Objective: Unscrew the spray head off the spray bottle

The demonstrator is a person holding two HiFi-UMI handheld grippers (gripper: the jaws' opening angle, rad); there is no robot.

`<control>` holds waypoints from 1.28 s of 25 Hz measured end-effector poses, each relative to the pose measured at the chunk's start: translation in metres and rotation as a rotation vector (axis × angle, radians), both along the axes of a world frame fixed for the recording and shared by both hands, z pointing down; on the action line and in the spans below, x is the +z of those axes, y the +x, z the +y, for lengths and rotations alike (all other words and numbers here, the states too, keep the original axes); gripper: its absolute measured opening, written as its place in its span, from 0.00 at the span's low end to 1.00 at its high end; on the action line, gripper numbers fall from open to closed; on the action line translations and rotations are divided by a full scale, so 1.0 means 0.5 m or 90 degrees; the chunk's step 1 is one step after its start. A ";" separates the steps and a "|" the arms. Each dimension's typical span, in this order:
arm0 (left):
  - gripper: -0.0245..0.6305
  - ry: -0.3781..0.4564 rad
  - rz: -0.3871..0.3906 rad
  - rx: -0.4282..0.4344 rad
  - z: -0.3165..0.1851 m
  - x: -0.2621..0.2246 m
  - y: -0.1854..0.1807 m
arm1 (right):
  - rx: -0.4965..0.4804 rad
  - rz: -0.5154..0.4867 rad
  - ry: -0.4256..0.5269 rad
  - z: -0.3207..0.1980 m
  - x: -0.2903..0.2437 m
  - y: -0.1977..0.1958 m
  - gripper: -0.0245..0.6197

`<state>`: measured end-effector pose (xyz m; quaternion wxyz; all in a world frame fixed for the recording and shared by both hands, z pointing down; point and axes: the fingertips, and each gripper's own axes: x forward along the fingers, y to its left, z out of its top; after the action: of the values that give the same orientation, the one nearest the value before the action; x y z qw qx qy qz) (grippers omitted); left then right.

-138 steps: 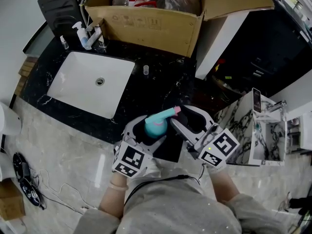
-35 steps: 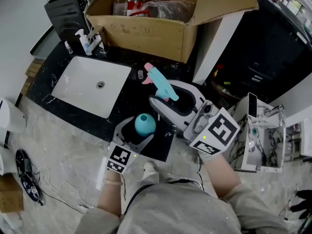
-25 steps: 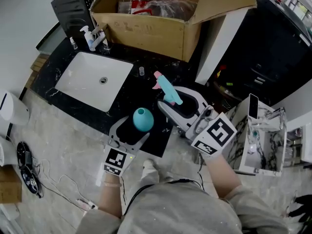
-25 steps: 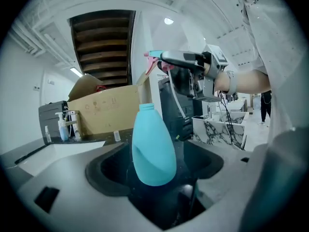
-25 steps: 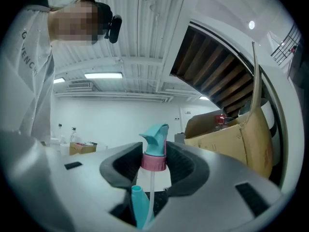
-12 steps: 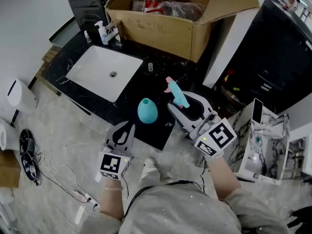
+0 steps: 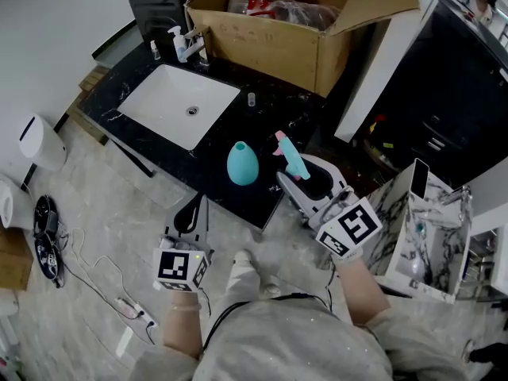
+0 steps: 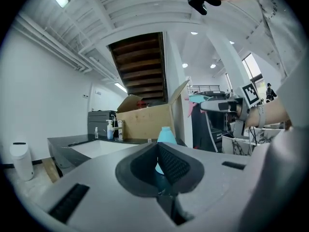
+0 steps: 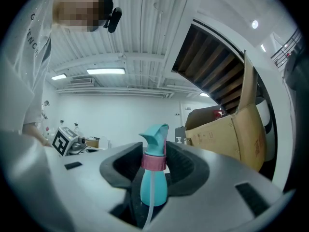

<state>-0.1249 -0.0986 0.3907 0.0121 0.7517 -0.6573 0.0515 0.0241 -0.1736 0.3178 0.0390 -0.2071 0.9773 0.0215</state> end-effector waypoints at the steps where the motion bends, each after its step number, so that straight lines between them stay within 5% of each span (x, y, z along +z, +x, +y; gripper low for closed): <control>1: 0.05 0.002 0.002 -0.010 0.007 -0.002 -0.002 | -0.001 0.000 -0.001 0.006 0.002 0.002 0.28; 22: 0.05 0.045 0.067 -0.079 0.141 -0.034 0.012 | -0.001 -0.025 -0.008 0.126 0.006 0.059 0.28; 32: 0.05 0.041 0.083 -0.069 0.159 -0.040 0.026 | -0.002 -0.038 -0.008 0.150 -0.004 0.073 0.28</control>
<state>-0.1121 -0.0190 0.3709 0.0335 0.7169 -0.6961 -0.0196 0.0606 -0.0987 0.3159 0.0671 -0.2065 0.9761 0.0090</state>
